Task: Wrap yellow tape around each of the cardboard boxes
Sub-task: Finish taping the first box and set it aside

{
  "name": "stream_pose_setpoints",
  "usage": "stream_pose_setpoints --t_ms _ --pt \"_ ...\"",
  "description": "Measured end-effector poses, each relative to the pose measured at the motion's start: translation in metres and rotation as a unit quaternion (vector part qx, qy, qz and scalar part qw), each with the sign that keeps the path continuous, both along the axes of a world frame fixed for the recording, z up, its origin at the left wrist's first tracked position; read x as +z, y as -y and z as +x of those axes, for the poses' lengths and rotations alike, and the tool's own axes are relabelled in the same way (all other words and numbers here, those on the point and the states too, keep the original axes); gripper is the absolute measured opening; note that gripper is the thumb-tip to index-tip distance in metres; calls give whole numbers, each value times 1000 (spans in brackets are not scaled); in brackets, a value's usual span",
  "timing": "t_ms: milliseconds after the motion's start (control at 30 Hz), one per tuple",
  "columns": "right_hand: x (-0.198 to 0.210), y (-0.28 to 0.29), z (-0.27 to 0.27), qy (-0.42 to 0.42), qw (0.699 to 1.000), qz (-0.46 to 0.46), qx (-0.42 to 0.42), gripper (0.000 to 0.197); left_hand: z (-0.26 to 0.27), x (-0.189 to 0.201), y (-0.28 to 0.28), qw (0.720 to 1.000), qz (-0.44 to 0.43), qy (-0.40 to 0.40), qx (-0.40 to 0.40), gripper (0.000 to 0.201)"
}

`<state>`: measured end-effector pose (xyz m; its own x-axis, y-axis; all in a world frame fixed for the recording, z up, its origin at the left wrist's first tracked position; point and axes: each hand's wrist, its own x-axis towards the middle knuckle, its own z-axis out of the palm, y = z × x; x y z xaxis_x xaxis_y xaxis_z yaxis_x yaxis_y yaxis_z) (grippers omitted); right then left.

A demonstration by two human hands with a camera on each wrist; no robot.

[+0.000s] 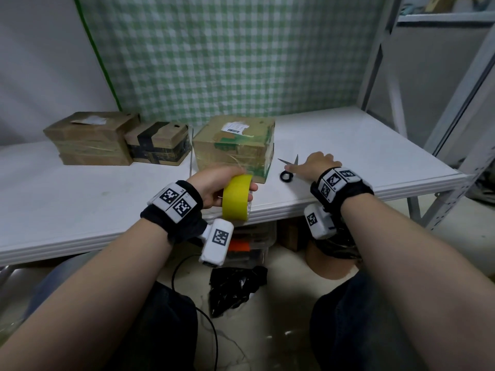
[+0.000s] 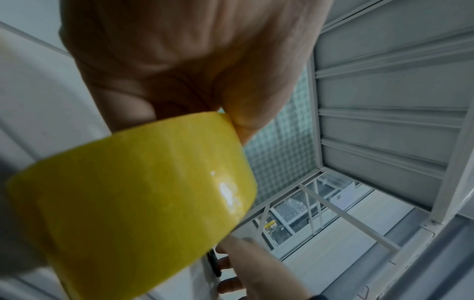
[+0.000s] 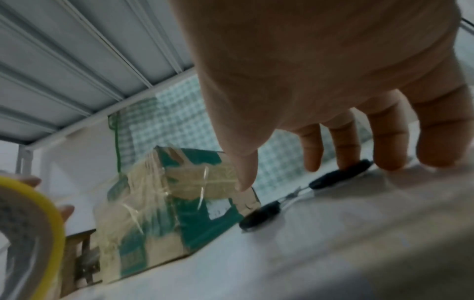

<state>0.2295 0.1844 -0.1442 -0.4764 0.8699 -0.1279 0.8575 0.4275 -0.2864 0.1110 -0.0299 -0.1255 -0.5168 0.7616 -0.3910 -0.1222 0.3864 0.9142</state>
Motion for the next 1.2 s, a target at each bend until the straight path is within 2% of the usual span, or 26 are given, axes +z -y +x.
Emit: stream_pose_setpoints --t_ms 67,100,133,233,267,400,467,500,567,633,700,800,933,1000,1100,1200 --pt "-8 1 -3 -1 1000 -4 -26 101 -2 -1 0 1000 -1 1 -5 31" --pt "-10 1 -4 0 999 -5 -32 101 -2 -1 0 1000 -2 3 -8 31" --pt "-8 4 -5 8 1000 -3 -29 93 -2 -1 0 1000 -2 4 -9 31" --pt "-1 5 0 32 999 16 8 51 -1 0 2 1000 -4 -1 -4 31" --pt "2 6 3 30 999 19 17 44 0 1 2 1000 -5 -4 -3 31" --pt "8 6 21 -17 1000 22 3 37 2 1 3 1000 -2 -6 -1 31" --pt "11 6 27 -94 995 -38 -21 35 2 1 4 1000 -2 -7 0 30" --pt "13 6 28 -174 980 -93 -23 33 2 1 4 1000 -1 -7 1 29" --pt "22 12 29 -337 915 -224 -5 27 2 1 4 1000 1 -7 2 29" --pt "32 16 29 -416 850 -318 59 29 2 1 4 1000 3 -10 5 30" --pt "40 18 28 -390 833 -363 147 27 2 0 3 1000 6 -11 6 29" --pt "41 16 28 -278 849 -386 228 47 2 0 2 1000 13 -20 9 27" --pt "28 5 33 -200 895 -345 197 77 0 -2 2 1000 20 -21 8 26" --pt "25 -5 38 -170 904 -340 196 86 0 -2 3 1000 23 -17 5 25" --pt "27 -12 46 -106 900 -359 222 85 0 -1 3 1000 26 -16 7 22" --pt "29 -7 49 -45 900 -363 236 69 1 -1 3 999 27 -18 9 20"
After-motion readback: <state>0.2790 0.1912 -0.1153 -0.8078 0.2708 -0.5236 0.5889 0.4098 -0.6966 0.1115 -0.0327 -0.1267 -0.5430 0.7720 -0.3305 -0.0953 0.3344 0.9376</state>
